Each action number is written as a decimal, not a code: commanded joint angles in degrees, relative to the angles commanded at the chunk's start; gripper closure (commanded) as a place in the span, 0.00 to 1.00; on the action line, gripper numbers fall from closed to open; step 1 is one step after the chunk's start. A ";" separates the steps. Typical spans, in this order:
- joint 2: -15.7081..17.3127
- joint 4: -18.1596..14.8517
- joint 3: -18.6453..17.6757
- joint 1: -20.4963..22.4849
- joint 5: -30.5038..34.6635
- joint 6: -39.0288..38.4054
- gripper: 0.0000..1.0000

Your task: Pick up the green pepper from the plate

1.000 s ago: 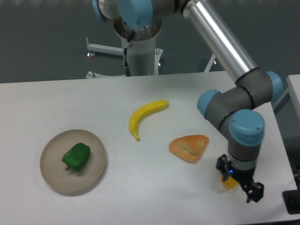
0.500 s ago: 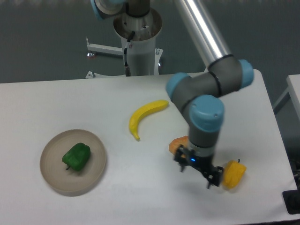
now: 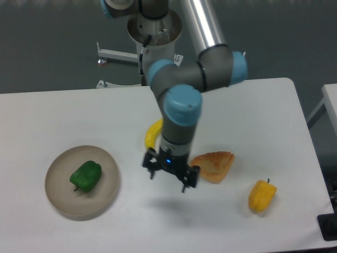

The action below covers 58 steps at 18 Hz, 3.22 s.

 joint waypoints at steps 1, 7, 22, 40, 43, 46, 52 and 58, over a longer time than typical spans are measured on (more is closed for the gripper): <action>0.00 0.09 -0.27 -1.05 0.00 -0.70 0.00; -0.97 1.40 -2.46 -7.55 0.00 -5.10 0.00; -3.87 3.52 -3.52 -12.49 0.35 -7.57 0.00; -5.36 3.69 -3.61 -13.89 1.14 -7.57 0.15; -5.19 3.69 -3.61 -13.89 1.05 -7.39 0.41; -4.92 3.60 -3.43 -13.89 1.05 -7.22 0.53; -3.69 3.25 -2.64 -13.54 0.96 -6.87 0.63; -0.71 -3.23 1.04 -8.37 1.58 1.55 0.63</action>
